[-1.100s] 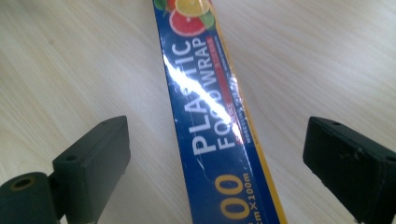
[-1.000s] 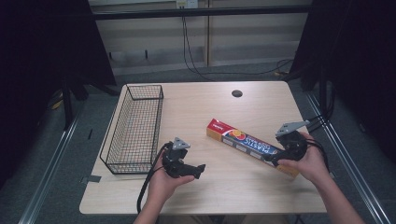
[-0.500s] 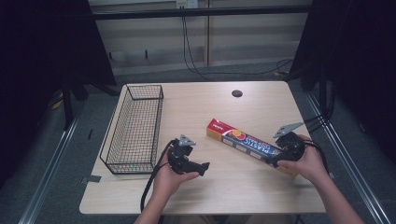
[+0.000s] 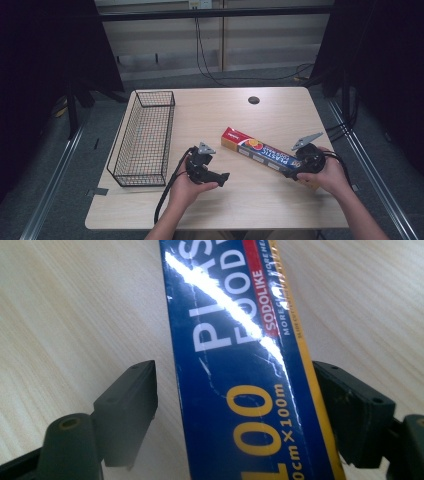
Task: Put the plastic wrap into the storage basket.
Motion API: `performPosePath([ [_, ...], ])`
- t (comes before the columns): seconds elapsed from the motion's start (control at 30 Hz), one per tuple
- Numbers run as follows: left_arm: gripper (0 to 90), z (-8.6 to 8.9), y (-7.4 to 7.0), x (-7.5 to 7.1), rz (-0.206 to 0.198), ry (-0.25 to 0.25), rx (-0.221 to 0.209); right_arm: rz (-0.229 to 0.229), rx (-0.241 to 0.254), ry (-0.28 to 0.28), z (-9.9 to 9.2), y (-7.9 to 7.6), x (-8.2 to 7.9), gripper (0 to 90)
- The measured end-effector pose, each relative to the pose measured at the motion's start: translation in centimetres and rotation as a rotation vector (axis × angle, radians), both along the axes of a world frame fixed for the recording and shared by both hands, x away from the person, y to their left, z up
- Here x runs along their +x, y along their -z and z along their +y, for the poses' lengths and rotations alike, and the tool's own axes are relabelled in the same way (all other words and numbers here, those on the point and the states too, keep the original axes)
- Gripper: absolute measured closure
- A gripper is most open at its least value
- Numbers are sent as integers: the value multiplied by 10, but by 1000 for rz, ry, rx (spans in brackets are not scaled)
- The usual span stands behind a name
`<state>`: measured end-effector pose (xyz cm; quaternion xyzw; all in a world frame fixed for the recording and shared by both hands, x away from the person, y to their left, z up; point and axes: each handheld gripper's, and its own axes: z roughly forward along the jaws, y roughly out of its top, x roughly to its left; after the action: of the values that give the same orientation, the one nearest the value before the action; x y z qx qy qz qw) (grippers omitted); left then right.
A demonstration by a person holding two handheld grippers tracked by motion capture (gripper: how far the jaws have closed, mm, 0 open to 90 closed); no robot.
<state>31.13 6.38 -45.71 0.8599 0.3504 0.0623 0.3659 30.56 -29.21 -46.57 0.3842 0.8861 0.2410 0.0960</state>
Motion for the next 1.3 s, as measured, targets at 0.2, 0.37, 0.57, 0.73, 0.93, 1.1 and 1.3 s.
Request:
performPosePath([
  [0.2,17,0,-1,-4,0,3,-1,19,-6,15,1,-1,3,266],
  [0.37,23,1,-2,-5,0,-5,-9,42,-19,31,2,-2,5,292],
  [0.57,26,3,-2,-7,8,-14,-2,54,-23,14,1,-4,8,342],
  [0.73,27,2,-1,-7,12,-9,-3,98,-15,28,3,-5,13,342],
  [0.93,29,2,-2,-8,8,-3,-2,104,-23,28,6,-5,13,358],
  [1.1,34,2,-3,-8,10,4,-6,115,-23,6,7,-6,11,397],
  [1.3,35,1,-5,-8,9,7,-17,134,40,25,10,-8,9,439],
])
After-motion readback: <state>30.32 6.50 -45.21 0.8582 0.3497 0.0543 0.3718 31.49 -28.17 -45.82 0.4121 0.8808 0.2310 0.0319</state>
